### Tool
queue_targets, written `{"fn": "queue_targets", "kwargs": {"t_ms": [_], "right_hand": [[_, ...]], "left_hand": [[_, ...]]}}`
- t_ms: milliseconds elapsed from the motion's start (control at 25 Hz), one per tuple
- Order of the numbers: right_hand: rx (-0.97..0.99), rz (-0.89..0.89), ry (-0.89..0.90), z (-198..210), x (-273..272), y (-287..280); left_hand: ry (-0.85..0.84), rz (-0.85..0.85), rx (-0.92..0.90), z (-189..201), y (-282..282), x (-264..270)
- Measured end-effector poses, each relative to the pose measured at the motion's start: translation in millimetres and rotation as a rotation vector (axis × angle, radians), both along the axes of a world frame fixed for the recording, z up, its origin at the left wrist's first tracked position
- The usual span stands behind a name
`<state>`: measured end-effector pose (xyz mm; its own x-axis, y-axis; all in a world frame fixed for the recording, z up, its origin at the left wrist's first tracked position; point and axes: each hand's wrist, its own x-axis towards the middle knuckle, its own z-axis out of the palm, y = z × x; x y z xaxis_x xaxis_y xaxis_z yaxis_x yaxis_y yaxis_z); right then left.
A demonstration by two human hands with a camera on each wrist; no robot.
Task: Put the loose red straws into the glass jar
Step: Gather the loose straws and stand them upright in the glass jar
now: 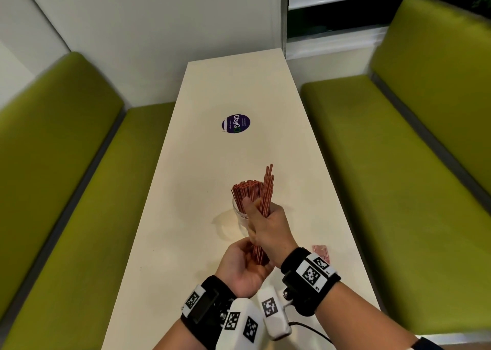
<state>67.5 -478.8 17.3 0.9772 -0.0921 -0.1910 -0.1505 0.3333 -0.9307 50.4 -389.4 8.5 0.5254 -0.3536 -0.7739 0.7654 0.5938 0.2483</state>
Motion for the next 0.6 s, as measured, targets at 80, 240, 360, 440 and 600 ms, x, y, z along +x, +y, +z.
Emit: {"fn": "queue_targets", "kwargs": {"t_ms": [80, 240, 360, 440, 600], "right_hand": [[-0.040, 0.034, 0.055, -4.7, -2.6, 2.6], [-0.180, 0.036, 0.129, -9.1, -9.5, 7.3], [-0.317, 0.112, 0.004, -8.6, -10.5, -2.3], [-0.607, 0.201, -0.080, -15.7, -9.3, -15.8], [-1.110, 0.387, -0.126, -18.2, -9.4, -28.5]], "left_hand": [[-0.042, -0.008, 0.001, 5.2, -0.6, 6.4], [-0.090, -0.130, 0.029, 8.3, 0.4, 13.9], [-0.265, -0.226, 0.361, 21.0, 8.4, 16.7], [-0.536, -0.086, 0.617, 42.3, 21.3, 25.1], [-1.270, -0.059, 1.160, 91.9, 42.8, 38.2]]}}
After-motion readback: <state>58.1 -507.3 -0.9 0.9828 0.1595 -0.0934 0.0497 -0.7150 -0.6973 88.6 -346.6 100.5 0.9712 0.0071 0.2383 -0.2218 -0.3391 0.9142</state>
